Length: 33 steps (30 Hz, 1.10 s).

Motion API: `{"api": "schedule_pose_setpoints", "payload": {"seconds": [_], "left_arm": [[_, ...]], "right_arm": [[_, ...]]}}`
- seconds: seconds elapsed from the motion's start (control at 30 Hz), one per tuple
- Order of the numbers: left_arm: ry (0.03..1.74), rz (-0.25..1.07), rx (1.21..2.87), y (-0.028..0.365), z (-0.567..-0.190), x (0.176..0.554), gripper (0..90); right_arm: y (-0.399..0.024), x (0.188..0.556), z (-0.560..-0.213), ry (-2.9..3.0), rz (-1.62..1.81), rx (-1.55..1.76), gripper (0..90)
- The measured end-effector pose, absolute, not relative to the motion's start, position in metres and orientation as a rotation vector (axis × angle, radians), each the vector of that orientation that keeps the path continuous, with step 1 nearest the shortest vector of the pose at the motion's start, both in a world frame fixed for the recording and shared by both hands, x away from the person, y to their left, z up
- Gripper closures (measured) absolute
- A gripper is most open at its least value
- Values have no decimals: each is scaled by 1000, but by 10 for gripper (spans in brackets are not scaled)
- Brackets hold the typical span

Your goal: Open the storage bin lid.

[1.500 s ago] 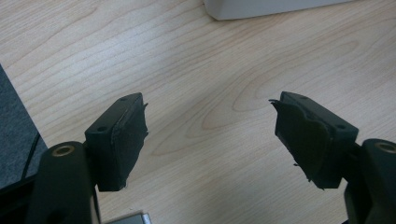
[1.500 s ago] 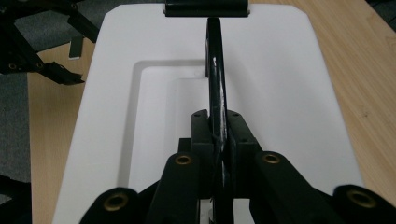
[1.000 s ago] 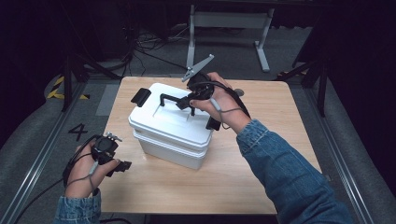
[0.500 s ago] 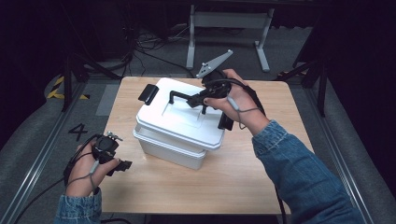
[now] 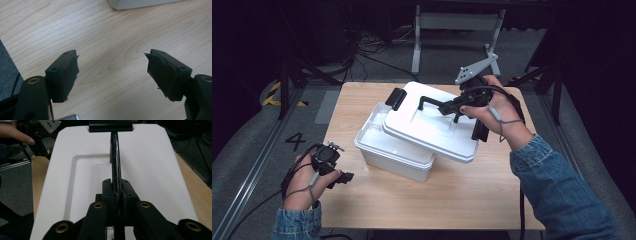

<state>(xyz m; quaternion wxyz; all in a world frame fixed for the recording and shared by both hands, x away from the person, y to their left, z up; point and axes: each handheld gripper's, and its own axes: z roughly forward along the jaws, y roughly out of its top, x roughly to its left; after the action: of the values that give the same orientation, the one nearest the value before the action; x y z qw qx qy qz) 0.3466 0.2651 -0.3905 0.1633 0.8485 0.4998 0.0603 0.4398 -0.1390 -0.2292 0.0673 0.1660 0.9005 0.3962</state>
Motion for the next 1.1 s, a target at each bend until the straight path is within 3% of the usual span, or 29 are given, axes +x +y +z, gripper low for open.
{"api": "schedule_pose_setpoints", "payload": {"seconds": [1.1], "left_arm": [[1439, 154, 2416, 266, -393, 346, 254]], "right_arm": [[-270, 441, -250, 2612, 1156, 773, 846]]}}
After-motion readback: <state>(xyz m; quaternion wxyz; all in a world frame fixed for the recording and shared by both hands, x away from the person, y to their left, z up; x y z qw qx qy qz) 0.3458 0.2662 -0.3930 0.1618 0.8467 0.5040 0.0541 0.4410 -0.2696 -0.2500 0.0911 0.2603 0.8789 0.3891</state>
